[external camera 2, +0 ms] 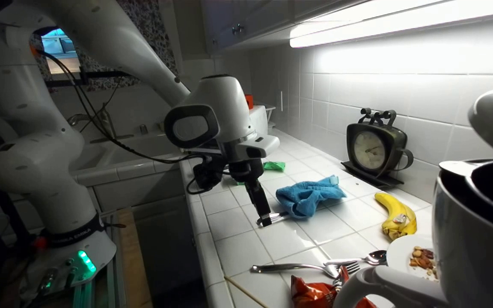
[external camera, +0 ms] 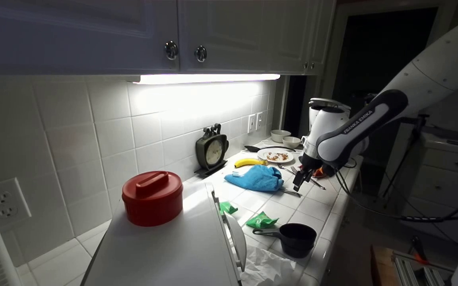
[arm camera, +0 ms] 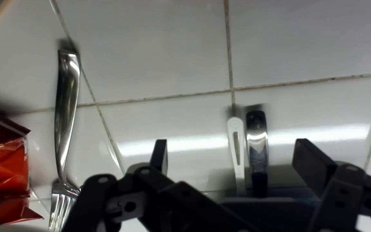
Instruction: Remove the fork from underneath the table
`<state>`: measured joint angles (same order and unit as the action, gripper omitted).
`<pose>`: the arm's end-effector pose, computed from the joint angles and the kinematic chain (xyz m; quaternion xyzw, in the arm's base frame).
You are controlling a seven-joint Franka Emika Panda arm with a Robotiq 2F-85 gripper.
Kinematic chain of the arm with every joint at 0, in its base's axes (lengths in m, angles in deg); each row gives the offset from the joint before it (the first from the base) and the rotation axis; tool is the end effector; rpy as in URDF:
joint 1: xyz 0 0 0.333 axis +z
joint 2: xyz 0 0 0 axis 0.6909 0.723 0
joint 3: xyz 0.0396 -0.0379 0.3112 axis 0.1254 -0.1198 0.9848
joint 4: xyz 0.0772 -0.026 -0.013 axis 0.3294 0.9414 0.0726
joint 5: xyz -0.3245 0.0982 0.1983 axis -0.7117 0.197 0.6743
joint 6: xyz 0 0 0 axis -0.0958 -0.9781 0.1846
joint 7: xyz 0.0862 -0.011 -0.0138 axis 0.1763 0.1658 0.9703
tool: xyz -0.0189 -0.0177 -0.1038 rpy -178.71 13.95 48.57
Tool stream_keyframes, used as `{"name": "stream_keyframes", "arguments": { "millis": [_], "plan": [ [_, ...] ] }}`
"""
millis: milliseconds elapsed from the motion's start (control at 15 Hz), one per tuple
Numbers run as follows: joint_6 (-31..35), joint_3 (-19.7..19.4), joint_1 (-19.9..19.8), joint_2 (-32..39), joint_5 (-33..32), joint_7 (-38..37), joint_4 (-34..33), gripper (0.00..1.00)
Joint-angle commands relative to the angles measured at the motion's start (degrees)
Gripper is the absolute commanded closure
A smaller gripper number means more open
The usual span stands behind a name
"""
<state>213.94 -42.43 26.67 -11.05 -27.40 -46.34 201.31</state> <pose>0.3993 -0.2700 0.3075 0.9770 -0.1707 0.1056 0.0720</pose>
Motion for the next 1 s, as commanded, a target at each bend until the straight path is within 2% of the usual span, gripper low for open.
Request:
{"name": "stream_keyframes", "arguments": {
  "millis": [0,133,333,400,467,800,933],
  "plan": [
    [3.36,1.06,0.82,6.6,7.91,5.7,-4.45,0.0],
    [3.73,2.63,0.59,9.32,10.72,7.78,-6.39,0.0],
    [3.44,4.73,-0.04,12.15,11.69,8.48,-8.77,0.0],
    [3.4,5.15,-0.15,12.63,11.36,8.2,-9.27,0.17],
    [3.59,5.41,-0.21,13.3,10.82,7.8,-9.86,0.26],
    [3.49,5.55,-0.06,13.34,9.67,6.83,-10.8,0.63],
    [3.25,5.45,0.02,13.22,9.41,6.62,-11.0,0.75]
  ]
}}
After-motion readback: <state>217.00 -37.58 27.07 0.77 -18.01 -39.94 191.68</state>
